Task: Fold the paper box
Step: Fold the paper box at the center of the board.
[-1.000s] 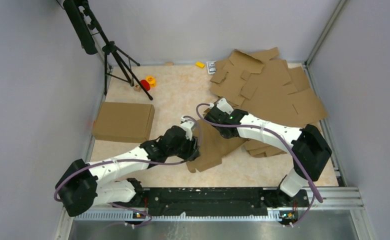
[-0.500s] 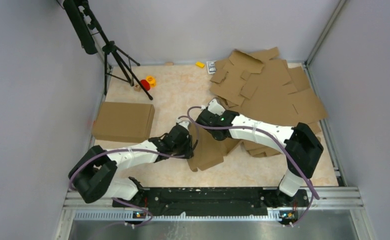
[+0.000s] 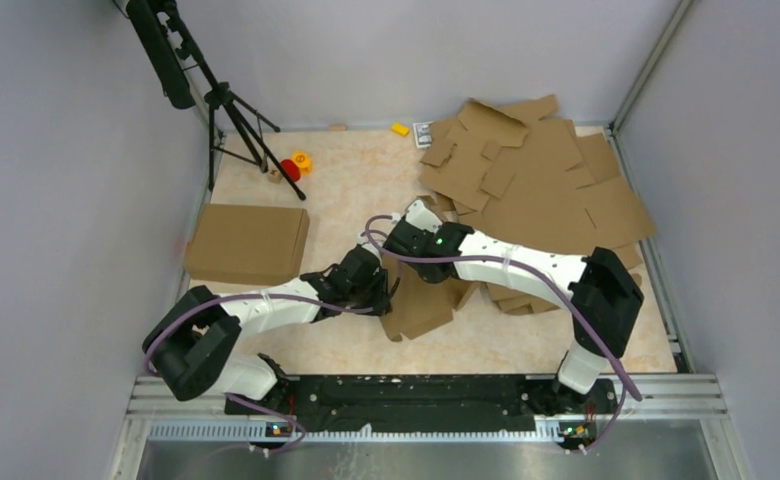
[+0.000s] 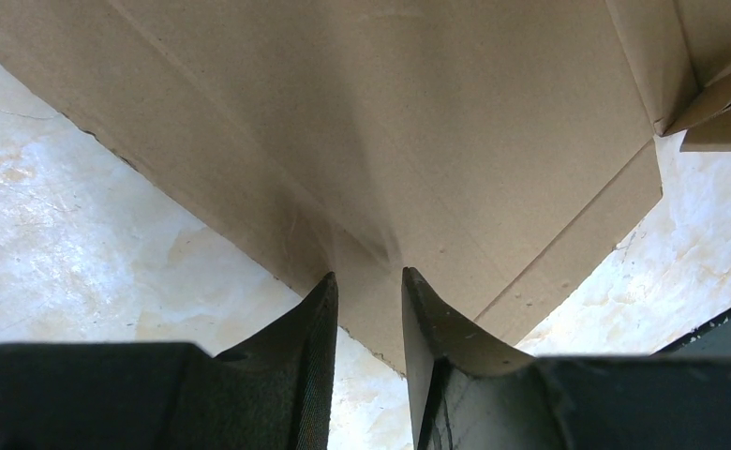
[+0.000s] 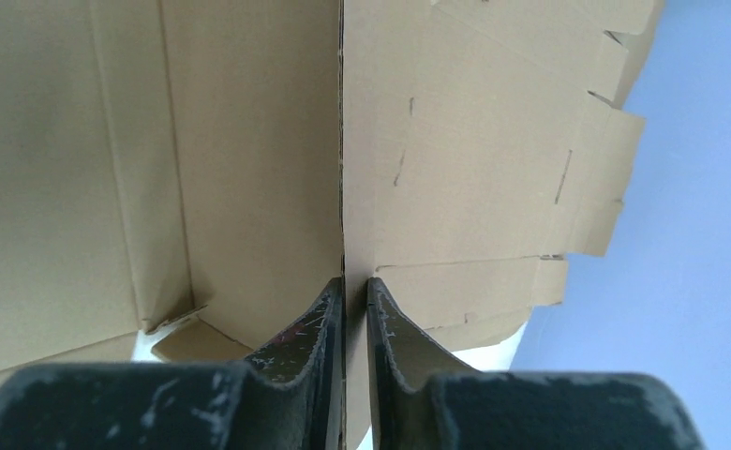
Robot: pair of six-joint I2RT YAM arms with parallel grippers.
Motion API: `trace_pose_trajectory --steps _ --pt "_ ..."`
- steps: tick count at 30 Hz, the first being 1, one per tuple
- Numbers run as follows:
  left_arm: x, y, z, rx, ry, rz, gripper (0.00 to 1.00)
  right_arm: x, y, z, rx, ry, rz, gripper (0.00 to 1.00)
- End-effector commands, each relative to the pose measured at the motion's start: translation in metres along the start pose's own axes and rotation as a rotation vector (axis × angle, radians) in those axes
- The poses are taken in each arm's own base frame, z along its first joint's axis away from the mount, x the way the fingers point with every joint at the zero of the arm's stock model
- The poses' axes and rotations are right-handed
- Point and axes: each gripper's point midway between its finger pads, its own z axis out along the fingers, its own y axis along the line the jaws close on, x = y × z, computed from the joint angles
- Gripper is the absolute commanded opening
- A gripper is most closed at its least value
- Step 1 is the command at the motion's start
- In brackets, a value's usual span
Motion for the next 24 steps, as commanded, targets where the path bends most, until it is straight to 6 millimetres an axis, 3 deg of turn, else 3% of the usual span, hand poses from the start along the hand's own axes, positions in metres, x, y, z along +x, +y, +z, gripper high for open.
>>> trace_pose_trajectory --steps 1,12,17,21,24 --pt "0.022 0.005 0.006 0.007 0.074 -0.001 0.32 -0.014 0.056 -0.016 -0.296 -0.049 0.101 0.14" --pt "0.023 0.005 0.004 0.010 0.073 0.006 0.32 -0.015 0.073 -0.031 -0.538 -0.080 0.167 0.35" --pt "0.021 0.004 0.004 0.010 0.070 0.009 0.33 -0.012 0.068 -0.031 -0.614 -0.085 0.213 0.40" --pt "0.021 0.004 0.002 0.008 0.068 0.010 0.33 -0.011 0.059 -0.030 -0.686 -0.106 0.281 0.54" --pt "0.020 0.004 0.002 0.006 0.068 0.012 0.33 -0.013 0.049 -0.027 -0.758 -0.135 0.362 0.55"
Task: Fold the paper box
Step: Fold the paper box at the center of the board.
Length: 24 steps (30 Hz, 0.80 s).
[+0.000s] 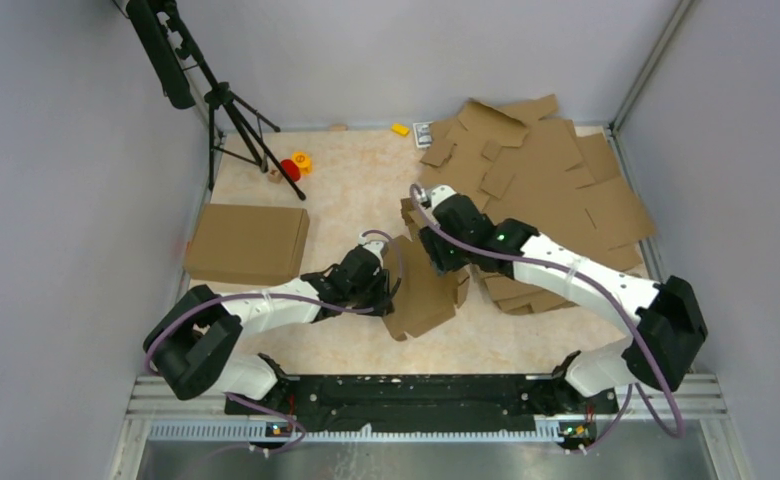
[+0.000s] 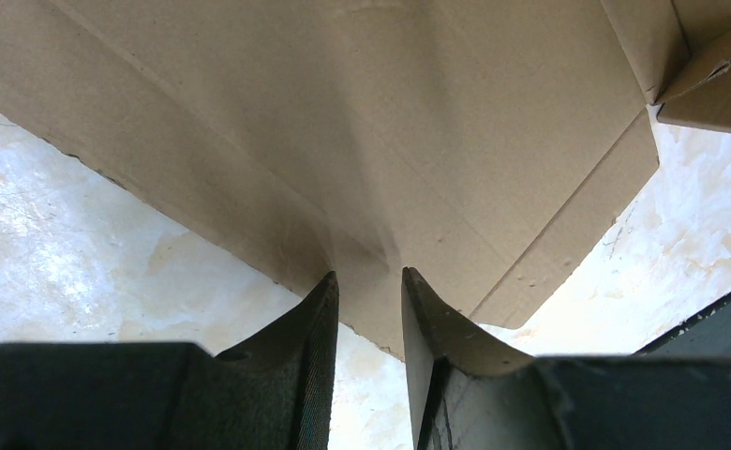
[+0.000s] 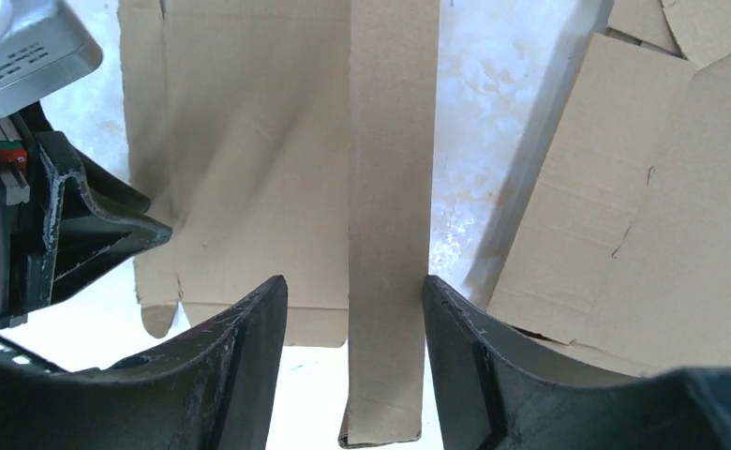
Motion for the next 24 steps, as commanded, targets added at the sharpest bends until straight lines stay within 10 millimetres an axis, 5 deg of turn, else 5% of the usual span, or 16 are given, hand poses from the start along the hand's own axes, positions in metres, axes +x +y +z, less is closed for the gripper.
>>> trace_pose_trajectory --steps 1,9,20,24 --pt "0.020 0.009 0.001 -0.018 0.065 0.011 0.33 0.017 0.007 0.004 -0.215 0.027 0.108 0.55" --pt "0.020 0.008 0.001 -0.019 0.068 0.014 0.33 0.012 0.003 0.001 -0.419 -0.051 0.267 0.53" --pt "0.020 0.009 0.000 -0.021 0.069 0.015 0.33 0.008 -0.006 0.001 -0.441 -0.068 0.352 0.20" --pt "0.020 0.009 0.000 -0.021 0.071 0.016 0.32 0.009 -0.004 0.001 -0.472 -0.067 0.372 0.42"
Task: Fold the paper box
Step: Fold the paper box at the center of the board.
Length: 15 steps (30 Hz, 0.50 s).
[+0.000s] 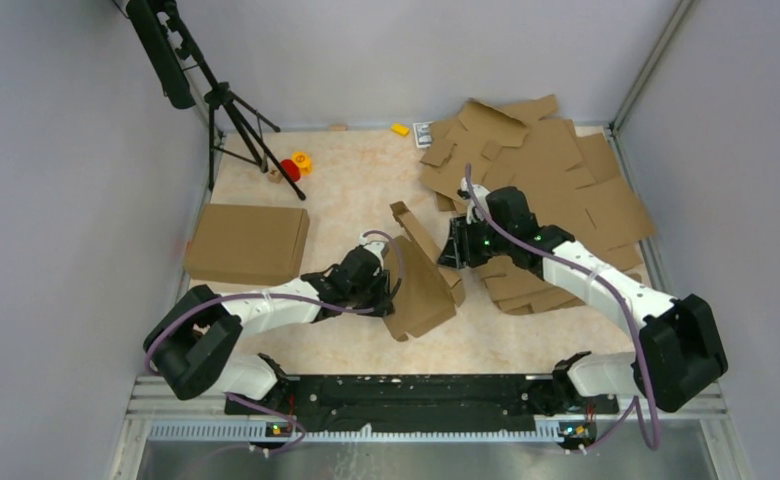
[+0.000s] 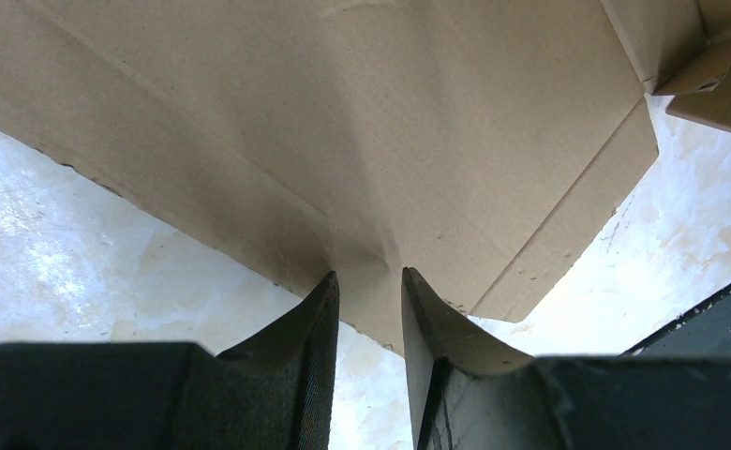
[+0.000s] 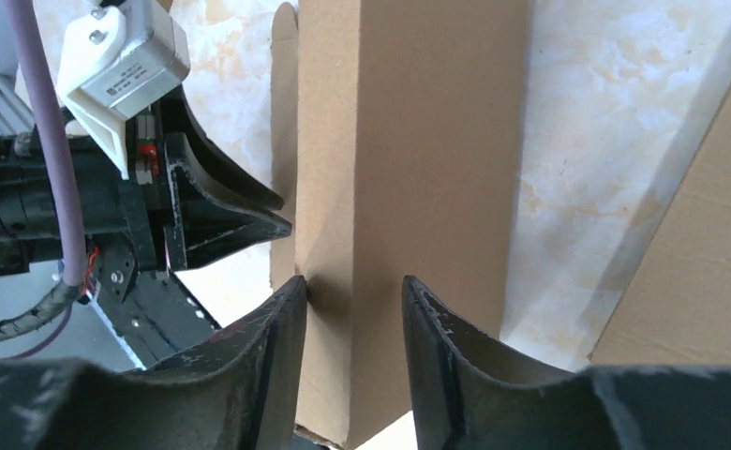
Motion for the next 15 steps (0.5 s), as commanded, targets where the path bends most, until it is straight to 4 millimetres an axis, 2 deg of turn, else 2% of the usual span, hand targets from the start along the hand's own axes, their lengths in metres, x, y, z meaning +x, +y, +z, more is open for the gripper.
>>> trace_pose_trajectory --steps 1,4,9,10,15 --pt "0.019 0.010 0.001 -0.029 0.064 0.012 0.33 0.003 0.004 0.001 -0.058 0.003 0.043 0.41" --pt "0.019 0.010 0.001 -0.027 0.067 0.012 0.32 0.002 0.001 0.002 -0.075 -0.004 0.077 0.32" --pt "0.019 0.008 0.001 -0.020 0.069 0.010 0.32 0.001 -0.007 0.004 -0.056 0.000 0.083 0.31" --pt "0.020 0.008 0.001 -0.017 0.070 0.010 0.32 0.000 -0.008 0.004 -0.054 0.000 0.081 0.34" --pt "0.021 -0.004 -0.001 0.017 0.071 -0.001 0.33 -0.003 -0.010 0.004 -0.044 0.015 0.042 0.64"
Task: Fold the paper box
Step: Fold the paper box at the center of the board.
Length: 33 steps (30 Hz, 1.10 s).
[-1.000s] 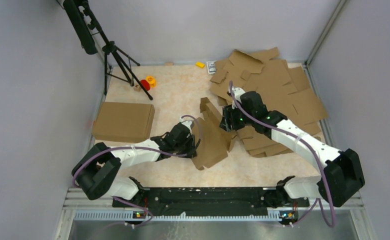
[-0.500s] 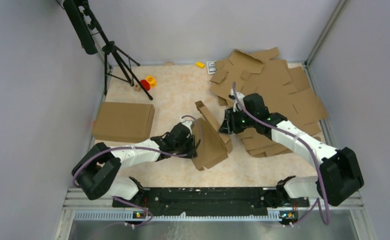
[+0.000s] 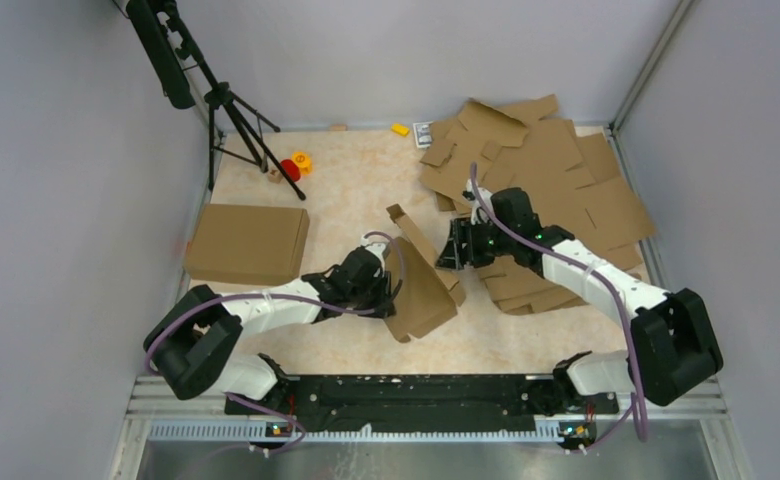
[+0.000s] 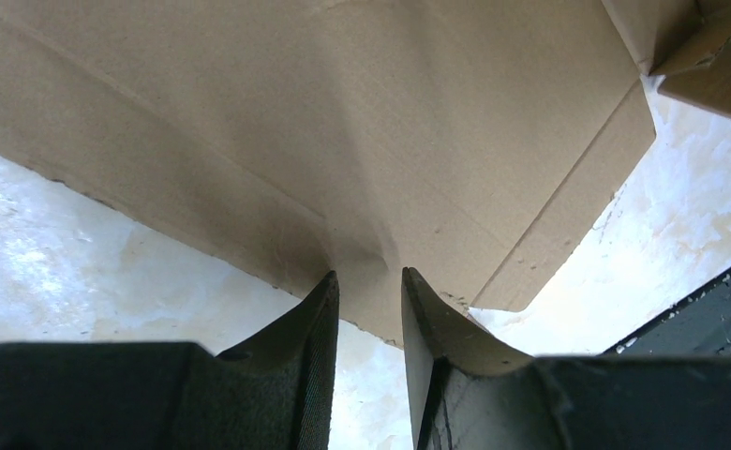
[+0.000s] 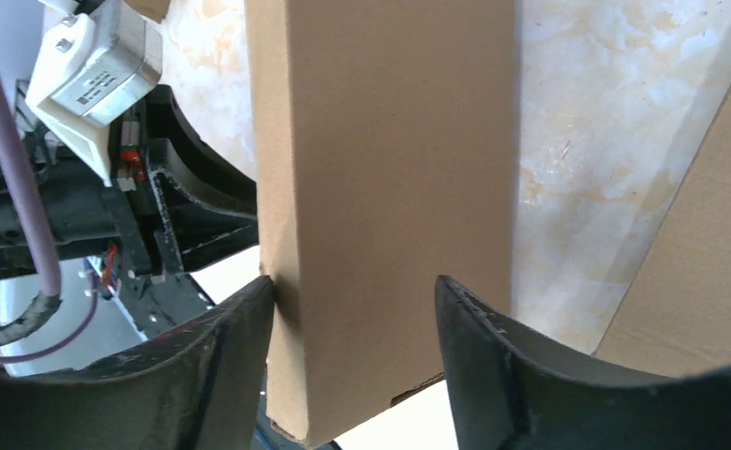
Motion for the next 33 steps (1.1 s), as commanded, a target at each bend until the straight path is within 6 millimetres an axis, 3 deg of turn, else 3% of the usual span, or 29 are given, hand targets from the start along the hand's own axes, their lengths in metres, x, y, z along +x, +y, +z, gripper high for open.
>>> trace_pose_trajectory --steps 1,8,16,24,28,30,33 --pt "0.019 -0.004 -0.001 0.007 0.057 -0.003 0.33 -0.011 0.001 -0.002 -0.005 -0.002 -0.052 0.66" --pt "0.019 -0.015 -0.006 0.020 0.043 -0.008 0.34 -0.012 0.005 -0.003 -0.029 0.004 -0.068 0.66" --pt "0.026 -0.030 -0.009 0.040 0.049 -0.010 0.35 -0.022 0.001 -0.002 -0.053 -0.027 -0.038 0.74" --pt "0.038 -0.081 -0.012 0.137 0.018 -0.027 0.41 -0.025 -0.007 0.007 -0.122 -0.023 -0.018 0.67" --pt "0.031 -0.085 -0.028 0.128 0.013 0.003 0.45 -0.026 -0.009 0.009 -0.123 -0.023 -0.026 0.66" --pt "0.026 -0.086 -0.041 0.130 0.008 0.051 0.52 -0.026 -0.009 0.009 -0.121 -0.020 -0.031 0.66" --pt "0.007 -0.078 -0.063 0.069 -0.022 0.127 0.57 -0.026 -0.010 0.010 -0.121 -0.017 -0.034 0.66"
